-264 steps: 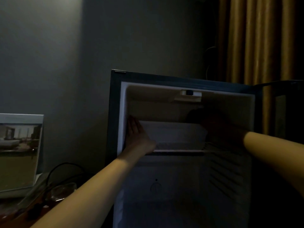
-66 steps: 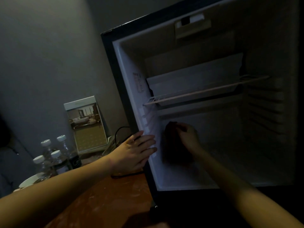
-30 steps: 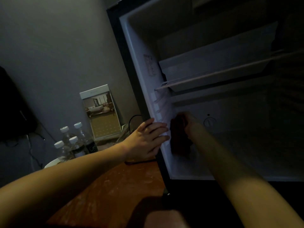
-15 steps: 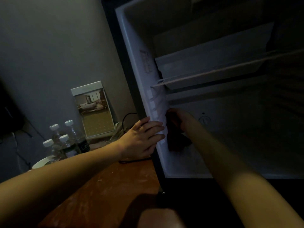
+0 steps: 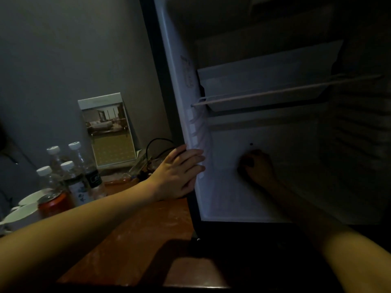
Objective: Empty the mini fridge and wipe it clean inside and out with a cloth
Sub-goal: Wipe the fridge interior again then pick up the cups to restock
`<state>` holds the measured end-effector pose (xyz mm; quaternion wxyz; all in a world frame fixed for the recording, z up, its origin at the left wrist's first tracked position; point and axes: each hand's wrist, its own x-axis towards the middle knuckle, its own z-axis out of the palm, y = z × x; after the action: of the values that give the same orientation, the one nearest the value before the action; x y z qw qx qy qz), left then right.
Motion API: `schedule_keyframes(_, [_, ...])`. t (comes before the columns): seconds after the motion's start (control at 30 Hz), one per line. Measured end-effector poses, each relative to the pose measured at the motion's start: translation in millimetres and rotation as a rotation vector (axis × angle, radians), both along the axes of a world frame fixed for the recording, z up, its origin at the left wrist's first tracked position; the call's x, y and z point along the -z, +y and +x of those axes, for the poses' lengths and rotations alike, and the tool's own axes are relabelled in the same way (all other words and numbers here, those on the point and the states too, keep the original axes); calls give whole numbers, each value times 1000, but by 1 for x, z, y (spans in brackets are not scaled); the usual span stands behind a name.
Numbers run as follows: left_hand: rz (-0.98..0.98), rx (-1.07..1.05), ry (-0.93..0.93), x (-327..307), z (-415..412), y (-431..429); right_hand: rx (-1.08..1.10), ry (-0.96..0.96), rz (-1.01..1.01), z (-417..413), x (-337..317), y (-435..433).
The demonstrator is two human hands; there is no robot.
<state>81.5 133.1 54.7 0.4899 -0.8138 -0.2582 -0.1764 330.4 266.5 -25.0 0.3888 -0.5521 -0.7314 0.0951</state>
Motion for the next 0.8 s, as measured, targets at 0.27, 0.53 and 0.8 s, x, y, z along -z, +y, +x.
schedule_keyframes(0.27, [32,120,-26,5,-3,11,-119,-23,-139,-17,2,-1])
schedule_keyframes(0.53, [20,115,-40,5,-3,10,-28,147,-111,-84,1,-2])
schedule_keyframes(0.8, [-4,51,-69,5,1,1,-411,183,-211,-50,-1,-74])
